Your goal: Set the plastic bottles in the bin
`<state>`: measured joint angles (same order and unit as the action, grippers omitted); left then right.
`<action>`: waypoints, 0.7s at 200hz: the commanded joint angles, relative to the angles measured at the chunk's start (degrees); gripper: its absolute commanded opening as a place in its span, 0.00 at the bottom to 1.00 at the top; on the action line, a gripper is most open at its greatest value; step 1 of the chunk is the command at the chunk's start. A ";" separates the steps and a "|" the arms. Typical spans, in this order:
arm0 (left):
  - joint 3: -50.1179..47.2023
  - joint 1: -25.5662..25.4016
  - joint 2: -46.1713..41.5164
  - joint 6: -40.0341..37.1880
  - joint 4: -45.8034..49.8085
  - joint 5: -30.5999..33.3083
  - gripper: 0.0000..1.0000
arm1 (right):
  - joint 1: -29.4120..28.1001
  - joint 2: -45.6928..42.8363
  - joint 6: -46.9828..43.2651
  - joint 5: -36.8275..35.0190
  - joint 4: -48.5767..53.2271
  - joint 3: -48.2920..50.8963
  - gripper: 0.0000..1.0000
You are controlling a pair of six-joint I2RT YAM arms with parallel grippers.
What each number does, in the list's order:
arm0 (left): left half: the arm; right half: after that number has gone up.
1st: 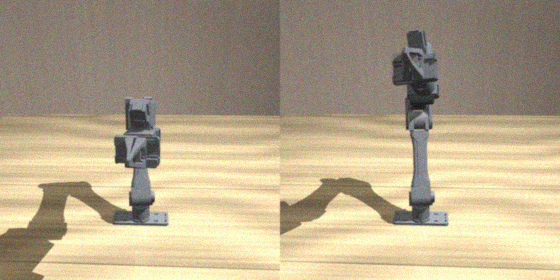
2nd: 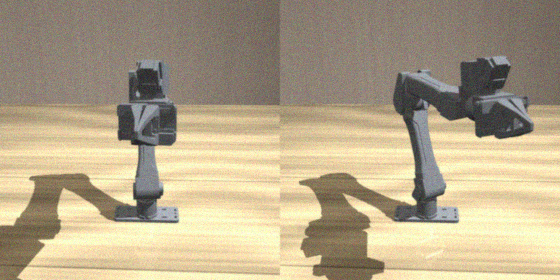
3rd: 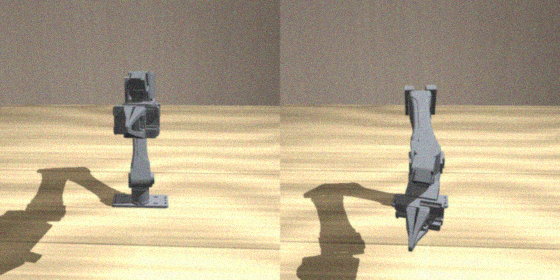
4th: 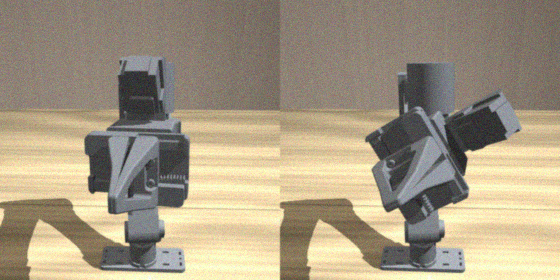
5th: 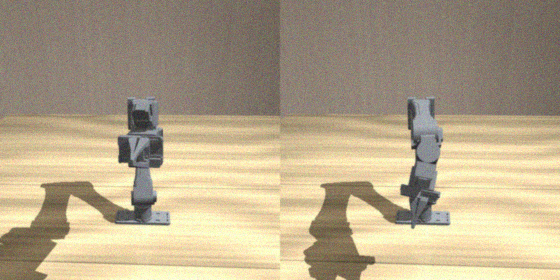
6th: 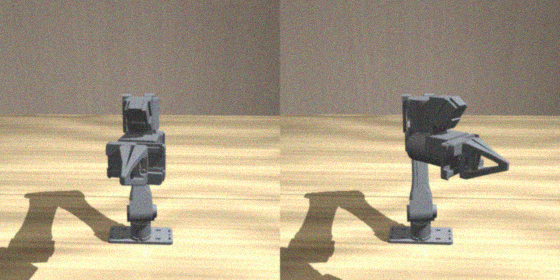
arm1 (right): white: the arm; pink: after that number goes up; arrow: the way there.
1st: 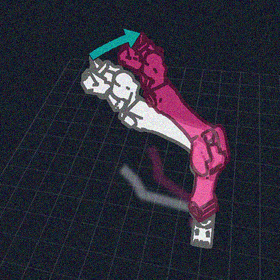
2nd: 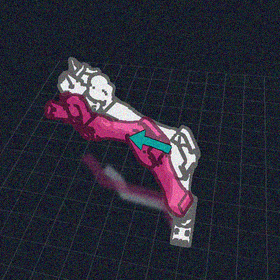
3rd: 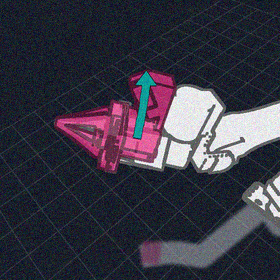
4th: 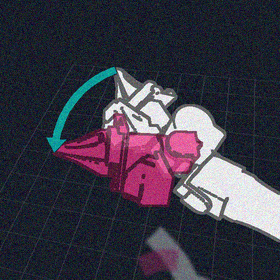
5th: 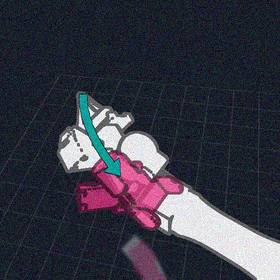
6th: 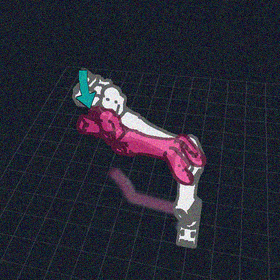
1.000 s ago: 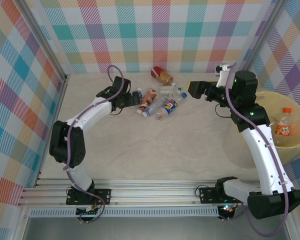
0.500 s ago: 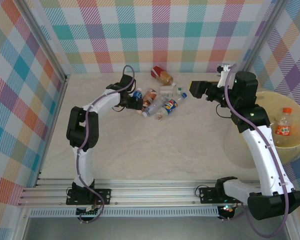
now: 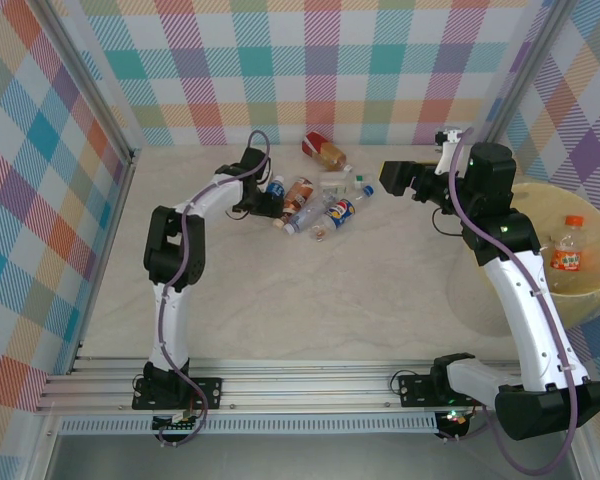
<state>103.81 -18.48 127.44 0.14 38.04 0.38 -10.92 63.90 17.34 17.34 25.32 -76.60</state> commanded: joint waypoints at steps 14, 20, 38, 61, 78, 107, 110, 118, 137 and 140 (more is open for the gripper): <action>2.77 0.81 2.66 -0.89 2.08 -1.46 0.83 | -0.34 -0.64 -0.19 -0.12 -0.77 0.48 1.00; 3.07 0.81 3.01 -1.01 2.12 -1.68 0.82 | -0.33 -0.55 -0.12 -0.12 -0.68 0.46 1.00; 3.58 0.89 4.01 -0.88 2.13 -1.97 0.82 | -0.36 -0.53 -0.11 -0.20 -0.66 0.40 1.00; 4.20 0.90 5.00 -0.94 2.21 -1.96 0.81 | -0.42 -0.53 -0.12 -0.30 -0.51 0.35 1.00; 4.26 0.90 5.31 -0.93 2.03 -1.81 0.79 | -0.40 -0.53 -0.12 -0.38 -0.50 0.48 1.00; 3.37 0.90 4.89 -0.80 1.56 -1.20 0.72 | -0.40 -0.14 0.22 -0.12 -0.54 0.57 1.00; 3.22 0.90 4.73 -0.81 1.47 -1.18 0.71 | -0.42 -0.13 0.23 -0.07 -0.53 0.57 1.00; 2.69 0.90 4.29 -0.84 1.22 -1.39 0.68 | -0.41 -0.01 0.32 -0.03 -0.49 0.57 1.00; 0.54 0.90 2.39 -0.63 -0.14 -1.25 0.62 | -0.41 0.44 0.41 0.15 -0.65 0.66 1.00; 0.22 0.90 2.12 -0.59 -0.38 -1.21 0.61 | -0.42 0.44 0.45 0.17 -0.77 0.65 1.00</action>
<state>106.24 -18.04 131.94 0.01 38.48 -0.60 -10.96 63.96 17.39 17.12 25.34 -76.58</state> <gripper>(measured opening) 0.642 0.996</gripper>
